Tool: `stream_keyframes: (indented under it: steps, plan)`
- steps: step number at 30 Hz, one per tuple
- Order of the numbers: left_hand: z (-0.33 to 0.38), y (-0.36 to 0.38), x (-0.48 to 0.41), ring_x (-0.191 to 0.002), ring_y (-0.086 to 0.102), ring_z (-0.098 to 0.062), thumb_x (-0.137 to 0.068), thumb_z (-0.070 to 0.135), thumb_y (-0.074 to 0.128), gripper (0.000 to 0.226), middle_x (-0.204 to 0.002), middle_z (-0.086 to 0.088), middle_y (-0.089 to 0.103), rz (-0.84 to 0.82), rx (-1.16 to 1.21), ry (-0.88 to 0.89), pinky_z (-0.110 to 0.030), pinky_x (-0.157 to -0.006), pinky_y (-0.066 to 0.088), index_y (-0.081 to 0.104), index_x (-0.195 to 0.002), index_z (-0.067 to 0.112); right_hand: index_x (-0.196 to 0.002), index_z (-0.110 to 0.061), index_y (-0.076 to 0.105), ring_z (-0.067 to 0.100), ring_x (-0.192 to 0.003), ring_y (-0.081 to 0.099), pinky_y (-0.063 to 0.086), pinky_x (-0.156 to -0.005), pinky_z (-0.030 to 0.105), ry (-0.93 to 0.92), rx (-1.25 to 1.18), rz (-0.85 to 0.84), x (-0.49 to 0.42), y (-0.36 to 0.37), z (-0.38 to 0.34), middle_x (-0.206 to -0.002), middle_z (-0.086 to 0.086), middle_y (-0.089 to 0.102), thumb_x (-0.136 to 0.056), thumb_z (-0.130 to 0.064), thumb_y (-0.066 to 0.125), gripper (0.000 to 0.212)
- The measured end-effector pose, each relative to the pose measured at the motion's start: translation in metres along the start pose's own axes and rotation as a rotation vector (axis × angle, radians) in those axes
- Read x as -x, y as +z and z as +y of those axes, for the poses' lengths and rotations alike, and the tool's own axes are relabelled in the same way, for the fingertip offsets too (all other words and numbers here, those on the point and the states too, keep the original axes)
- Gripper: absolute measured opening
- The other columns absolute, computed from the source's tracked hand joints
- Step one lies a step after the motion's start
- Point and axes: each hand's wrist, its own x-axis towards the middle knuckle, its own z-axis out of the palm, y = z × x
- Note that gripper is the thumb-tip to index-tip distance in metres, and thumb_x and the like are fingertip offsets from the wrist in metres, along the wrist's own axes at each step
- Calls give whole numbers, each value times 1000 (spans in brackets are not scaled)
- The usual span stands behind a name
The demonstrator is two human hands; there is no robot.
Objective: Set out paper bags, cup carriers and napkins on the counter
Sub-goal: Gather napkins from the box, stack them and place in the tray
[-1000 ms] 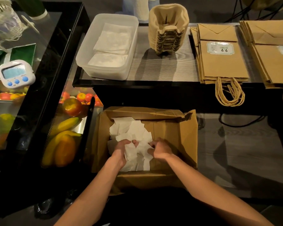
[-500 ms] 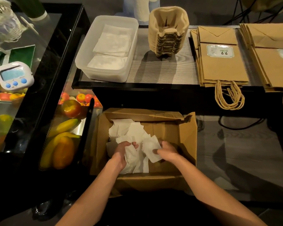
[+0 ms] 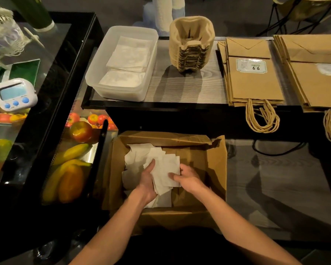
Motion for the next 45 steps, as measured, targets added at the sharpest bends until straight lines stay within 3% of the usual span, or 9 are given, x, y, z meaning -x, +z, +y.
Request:
stream_keyframes:
  steps: [7, 12, 17, 21, 24, 30, 36, 42, 45]
  plan:
    - [0, -1, 0, -100, 69, -38, -95, 69, 44, 69, -115, -22, 73, -59, -20, -21, -49, -90, 54, 69, -124, 12, -125, -28, 61, 9, -106, 66, 58, -89, 30, -90, 26, -175, 9, -9, -8, -117, -11, 68, -93, -43, 70, 35]
    - [-2, 0, -2, -99, 67, -38, -85, 39, 67, 51, -114, -24, 72, -94, -62, 12, -47, -90, 51, 68, -126, 7, -133, -31, 47, 15, -116, 56, 52, -91, 34, -138, 357, -13, 12, -4, -8, -127, -11, 57, -99, -67, 39, 50]
    - [-3, -4, -5, -111, 63, -44, -92, 30, 63, 45, -127, -29, 66, -86, -107, -16, -57, -106, 45, 66, -130, 4, -140, -29, 47, 22, -125, 56, 48, -105, 47, -159, 472, -15, 8, 11, -8, -132, -1, 61, -101, -59, 44, 49]
    - [0, -9, -5, -106, 66, -41, -100, 31, 51, 41, -117, -26, 71, -34, -75, -38, -53, -99, 50, 67, -127, 3, -141, -26, 45, 23, -132, 51, 39, -113, 44, -143, 700, 90, 9, 16, -20, -137, 1, 59, -100, -61, 42, 54]
    - [5, -14, -3, -86, 70, -35, -99, 33, 51, 40, -100, -23, 74, -39, -40, -27, -44, -81, 54, 68, -119, 2, -128, -28, 51, 20, -124, 55, 47, -104, 39, -193, 615, 179, 9, 19, -22, -127, -3, 62, -102, -52, 47, 36]
    - [8, -20, -5, -93, 69, -36, -89, 25, 60, 38, -110, -24, 72, -100, -46, -16, -44, -81, 52, 72, -116, 2, -112, -28, 62, 12, -95, 62, 61, -65, 27, -83, 20, 34, 5, 30, -27, -103, -6, 62, -101, -31, 61, 11]
    - [17, -35, -10, -87, 74, -30, -95, 14, 54, 27, -104, -19, 75, 31, 150, 24, -40, -83, 57, 71, -113, 4, -124, -28, 54, 15, -111, 60, 47, -80, 22, -128, 206, 251, -20, 31, -23, -123, -7, 56, -105, -26, 53, 19]
    - [24, -47, -16, -85, 71, -28, -90, -1, 54, 21, -92, -14, 74, 162, 181, 26, -43, -97, 53, 72, -100, 3, -153, -27, 35, 31, -142, 40, 39, -110, 43, -104, 309, 47, -57, 45, -39, -156, 3, 38, -98, -26, 64, 62]
    - [22, -48, -18, -84, 72, -28, -89, 2, 56, 19, -90, -12, 76, 219, 127, 24, -40, -88, 55, 73, -99, 5, -155, -24, 33, 34, -139, 45, 42, -111, 45, -53, 256, 7, -65, 52, -46, -157, 7, 40, -94, -31, 70, 72]
